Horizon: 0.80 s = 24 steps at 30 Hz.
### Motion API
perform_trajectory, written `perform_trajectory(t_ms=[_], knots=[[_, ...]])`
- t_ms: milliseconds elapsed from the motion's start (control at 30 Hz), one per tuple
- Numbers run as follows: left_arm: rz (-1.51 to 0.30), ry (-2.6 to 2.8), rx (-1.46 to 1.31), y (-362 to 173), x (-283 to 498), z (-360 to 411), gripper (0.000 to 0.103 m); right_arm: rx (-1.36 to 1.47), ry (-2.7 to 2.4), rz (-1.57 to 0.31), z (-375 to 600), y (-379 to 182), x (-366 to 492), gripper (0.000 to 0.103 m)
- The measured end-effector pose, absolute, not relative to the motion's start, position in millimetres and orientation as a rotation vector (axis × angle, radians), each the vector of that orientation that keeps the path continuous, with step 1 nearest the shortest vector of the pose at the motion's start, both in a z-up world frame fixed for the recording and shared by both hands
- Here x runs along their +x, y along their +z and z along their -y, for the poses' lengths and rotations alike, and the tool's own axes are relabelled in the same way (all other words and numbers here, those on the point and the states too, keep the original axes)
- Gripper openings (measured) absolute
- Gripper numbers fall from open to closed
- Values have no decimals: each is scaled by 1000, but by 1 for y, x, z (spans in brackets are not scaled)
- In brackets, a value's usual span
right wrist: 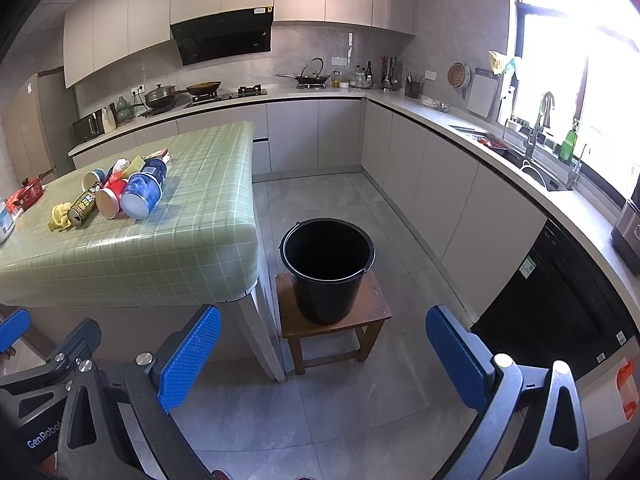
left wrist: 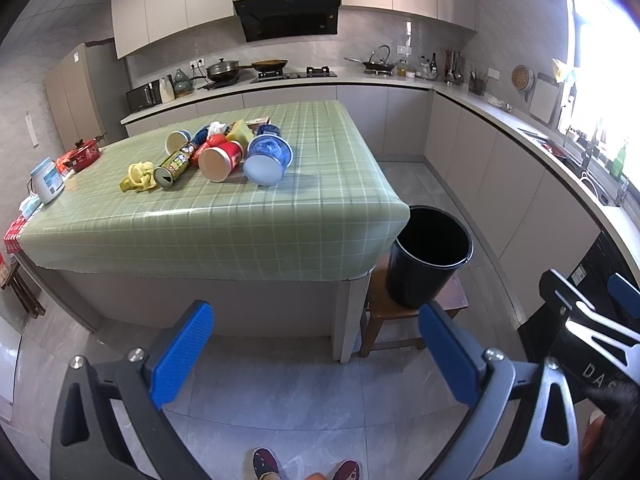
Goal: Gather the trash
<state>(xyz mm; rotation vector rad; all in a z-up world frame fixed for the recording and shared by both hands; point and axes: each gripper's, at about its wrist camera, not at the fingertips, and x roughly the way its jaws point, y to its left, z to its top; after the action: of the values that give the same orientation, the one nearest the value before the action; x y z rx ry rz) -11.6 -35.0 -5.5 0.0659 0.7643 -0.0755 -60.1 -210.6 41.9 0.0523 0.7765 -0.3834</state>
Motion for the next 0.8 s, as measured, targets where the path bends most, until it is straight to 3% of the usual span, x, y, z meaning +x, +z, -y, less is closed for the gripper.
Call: perform_trajectory(t_ms=[800], knots=[[-767,-73,66,-6,-9,35,103,48,-370,-792,212,41,-52,103]])
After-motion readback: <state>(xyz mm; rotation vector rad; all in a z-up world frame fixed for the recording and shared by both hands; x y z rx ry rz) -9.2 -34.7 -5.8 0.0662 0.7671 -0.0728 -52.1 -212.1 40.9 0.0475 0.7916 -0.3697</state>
